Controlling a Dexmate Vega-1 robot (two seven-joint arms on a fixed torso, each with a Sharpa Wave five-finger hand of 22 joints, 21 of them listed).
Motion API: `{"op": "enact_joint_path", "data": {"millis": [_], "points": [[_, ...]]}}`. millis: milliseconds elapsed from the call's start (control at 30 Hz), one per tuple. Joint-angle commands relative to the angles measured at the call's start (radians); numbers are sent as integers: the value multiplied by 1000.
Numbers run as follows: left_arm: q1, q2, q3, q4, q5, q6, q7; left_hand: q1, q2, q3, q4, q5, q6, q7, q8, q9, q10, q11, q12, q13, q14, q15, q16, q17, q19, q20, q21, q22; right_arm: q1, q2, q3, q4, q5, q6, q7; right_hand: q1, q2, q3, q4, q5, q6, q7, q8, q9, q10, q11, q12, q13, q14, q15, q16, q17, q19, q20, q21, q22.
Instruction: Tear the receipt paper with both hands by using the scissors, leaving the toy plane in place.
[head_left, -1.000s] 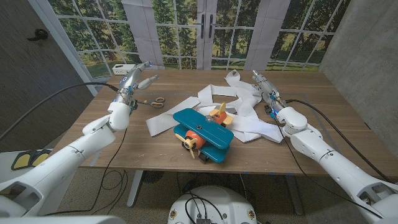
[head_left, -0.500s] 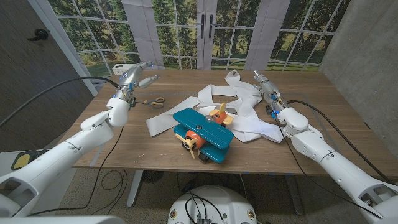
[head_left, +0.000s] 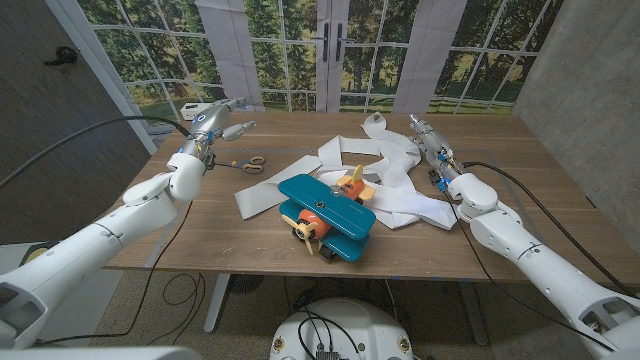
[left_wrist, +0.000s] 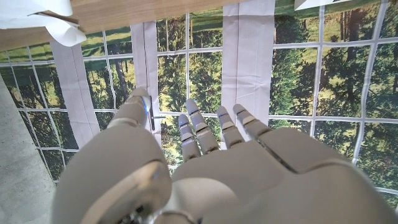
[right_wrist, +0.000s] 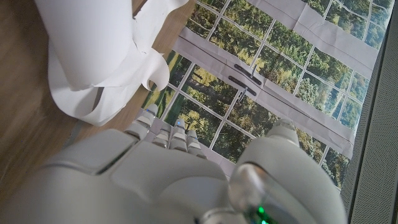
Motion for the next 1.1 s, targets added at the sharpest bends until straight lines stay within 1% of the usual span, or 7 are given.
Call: {"op": "enact_joint_path", "data": {"millis": [33,133,200,267,500,800,1100], "points": [[-16,70,5,-110,47,120,-150,49,12,37,-2,41,-61,4,-16,4,3,0,3,32,-30,-101,-6,9,-31,21,-11,1,-1,-1,3,8,12,1,12,10,0,1,-7,-3,-11,2,2,2,-5,2,-3,5,-8,3,0,2,-4,2,-1,2],[-26,86,13,-135,74,144,-183,69,22,54,-3,60,-79,-1,-18,4,4,-4,3,43,-38,-101,-6,9,-41,24,-12,0,-2,-1,5,8,17,0,13,11,1,2,-8,-3,-12,1,2,2,-5,2,-3,5,-9,3,0,2,-4,3,0,2],[-30,93,5,-90,48,31,-144,85,27,66,-6,74,-83,-2,-15,3,17,-6,8,50,-36,-107,-4,10,-45,23,-12,0,-3,0,7,11,19,5,15,12,2,2,-8,-4,-11,1,2,2,-6,3,-3,5,-9,3,0,2,-5,3,-1,3],[-35,92,7,-77,60,10,-132,93,19,78,0,101,-128,-11,-23,3,29,-3,13,68,-19,-113,6,13,-37,33,-7,-2,-6,-1,8,6,21,2,13,13,2,2,-9,-4,-11,1,2,2,-5,5,-3,5,-9,3,0,2,-5,3,-1,3],[-65,116,27,-104,117,61,-229,95,11,87,4,125,-135,-12,-17,2,40,-1,17,85,-18,-112,9,17,-41,34,-8,-2,-12,-4,10,-6,17,1,5,15,3,3,-10,-5,-12,0,2,2,-6,1,-3,5,-10,3,0,2,-6,4,-1,3],[-58,140,30,-128,171,80,-253,114,20,115,3,168,-150,-13,-16,1,45,-3,18,108,-22,-113,10,20,-49,36,-9,-3,-24,-6,13,-25,13,-4,-14,18,5,4,-12,-6,-12,-2,2,2,-8,2,-4,5,-11,4,0,2,-7,5,-1,3],[-54,165,29,-154,211,97,-299,118,16,124,4,188,-166,-12,-17,0,51,-5,20,120,-16,-116,14,21,-53,40,-9,-3,-21,-3,11,-20,18,-6,-7,20,6,4,-13,-7,-11,-2,2,2,-7,5,-4,5,-11,5,0,2,-8,6,-1,3]]}}
